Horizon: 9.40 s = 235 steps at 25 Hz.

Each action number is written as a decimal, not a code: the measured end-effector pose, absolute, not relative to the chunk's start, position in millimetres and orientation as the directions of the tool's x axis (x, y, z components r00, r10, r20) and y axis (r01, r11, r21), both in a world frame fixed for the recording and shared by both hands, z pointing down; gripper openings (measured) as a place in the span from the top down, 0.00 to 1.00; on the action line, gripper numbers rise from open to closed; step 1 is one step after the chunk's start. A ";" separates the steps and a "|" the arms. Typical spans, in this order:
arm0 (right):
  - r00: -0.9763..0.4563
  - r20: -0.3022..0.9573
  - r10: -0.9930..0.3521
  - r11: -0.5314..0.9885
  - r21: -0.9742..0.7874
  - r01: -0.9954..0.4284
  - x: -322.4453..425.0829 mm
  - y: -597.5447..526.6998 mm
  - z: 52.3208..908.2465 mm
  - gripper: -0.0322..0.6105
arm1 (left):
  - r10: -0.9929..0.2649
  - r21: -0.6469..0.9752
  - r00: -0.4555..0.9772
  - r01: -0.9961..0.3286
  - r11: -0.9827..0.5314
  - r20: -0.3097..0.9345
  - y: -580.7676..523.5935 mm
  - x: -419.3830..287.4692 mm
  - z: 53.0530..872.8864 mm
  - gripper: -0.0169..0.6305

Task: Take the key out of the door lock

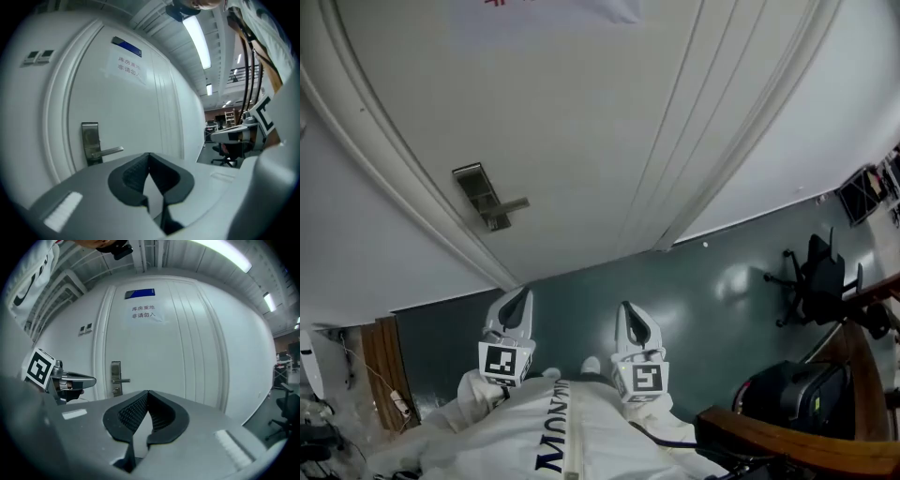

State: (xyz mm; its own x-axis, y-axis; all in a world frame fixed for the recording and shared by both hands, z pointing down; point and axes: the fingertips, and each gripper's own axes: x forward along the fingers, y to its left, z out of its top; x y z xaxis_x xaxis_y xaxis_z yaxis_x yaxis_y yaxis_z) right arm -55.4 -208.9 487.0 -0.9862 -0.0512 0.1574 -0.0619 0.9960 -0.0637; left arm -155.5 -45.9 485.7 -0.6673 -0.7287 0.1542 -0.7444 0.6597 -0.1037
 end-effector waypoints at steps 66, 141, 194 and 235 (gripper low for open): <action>-0.907 0.033 0.420 0.283 -0.954 0.096 -309.6 -32.9 572.2 0.68 | -0.449 -0.105 -0.881 -0.466 0.879 0.149 181.1 -299.1 495.8 0.97; -0.945 -0.056 0.323 -0.093 -0.995 0.028 -371.6 -19.0 611.1 0.92 | -0.444 -0.094 -0.875 -0.467 0.879 0.191 188.6 -277.4 506.5 0.97; -0.946 0.109 0.307 0.951 -0.065 0.301 -244.6 -90.9 455.4 0.91 | -0.442 -0.115 -0.876 -0.467 0.877 0.191 85.3 -278.8 494.1 0.97; -0.974 0.140 0.178 0.983 -0.078 0.169 -112.7 4.2 464.7 0.91 | -0.511 -0.092 -0.846 -0.527 0.845 0.154 188.0 -151.6 494.6 0.97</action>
